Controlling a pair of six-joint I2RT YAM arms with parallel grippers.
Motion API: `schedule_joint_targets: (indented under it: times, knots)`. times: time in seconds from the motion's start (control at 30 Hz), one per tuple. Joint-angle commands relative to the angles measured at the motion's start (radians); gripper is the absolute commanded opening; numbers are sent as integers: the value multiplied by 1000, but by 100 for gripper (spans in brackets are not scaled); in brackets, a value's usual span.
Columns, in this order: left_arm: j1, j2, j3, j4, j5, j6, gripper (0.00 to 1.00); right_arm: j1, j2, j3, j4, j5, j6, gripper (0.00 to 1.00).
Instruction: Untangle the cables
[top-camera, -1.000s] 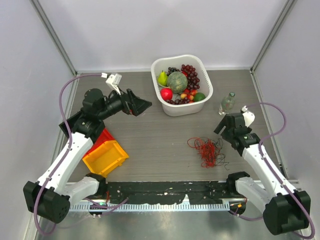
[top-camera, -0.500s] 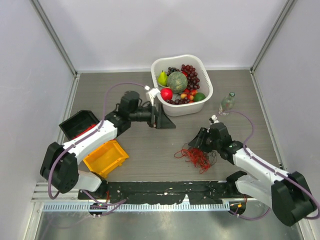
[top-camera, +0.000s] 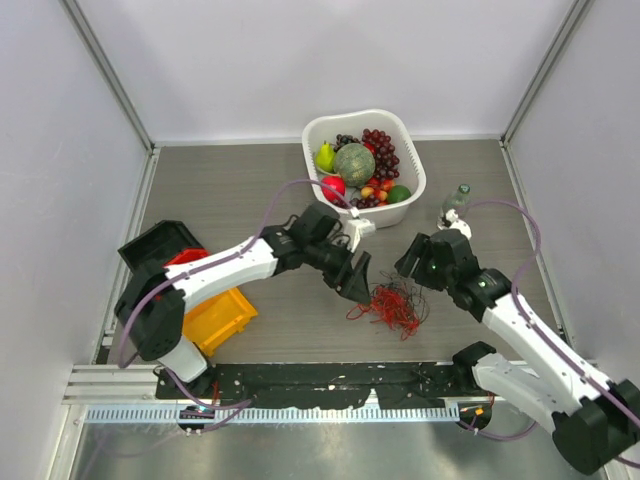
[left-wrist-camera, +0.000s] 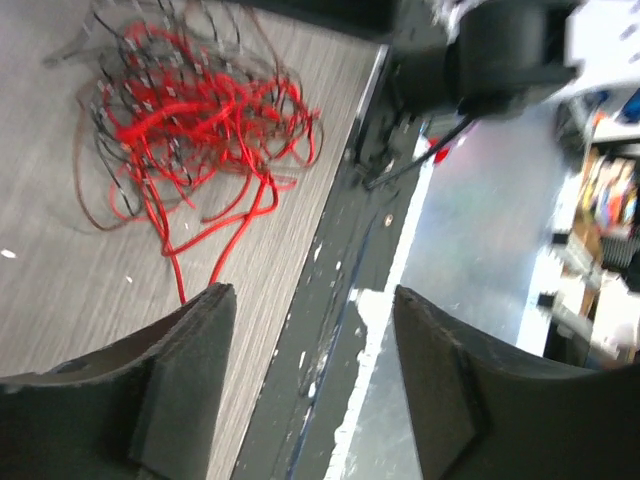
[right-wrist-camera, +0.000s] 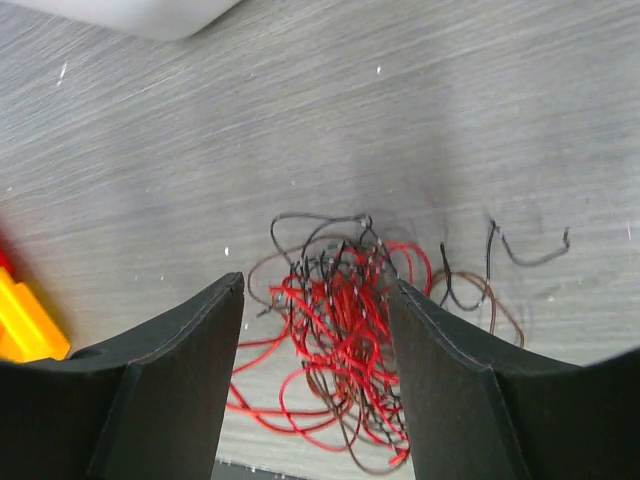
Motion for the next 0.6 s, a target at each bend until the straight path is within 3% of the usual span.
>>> schedule_joint_targets:
  times: [0.0,0.07,0.23,0.57]
  knots:
    - [-79,91,69,-180,-63,125,64,2,-159,-58,-138,-43,65,65]
    - [-101,128,82,-206,-90,131,59,2,-216,-104,-123,-172,81,65]
    - [-118,161,91,-229,-162,145,49,2,-279,-165,-152,-206,83,64]
    - [-141,138,93,-231,-305,171,51,2,-278,-185,-136,-238,58,64]
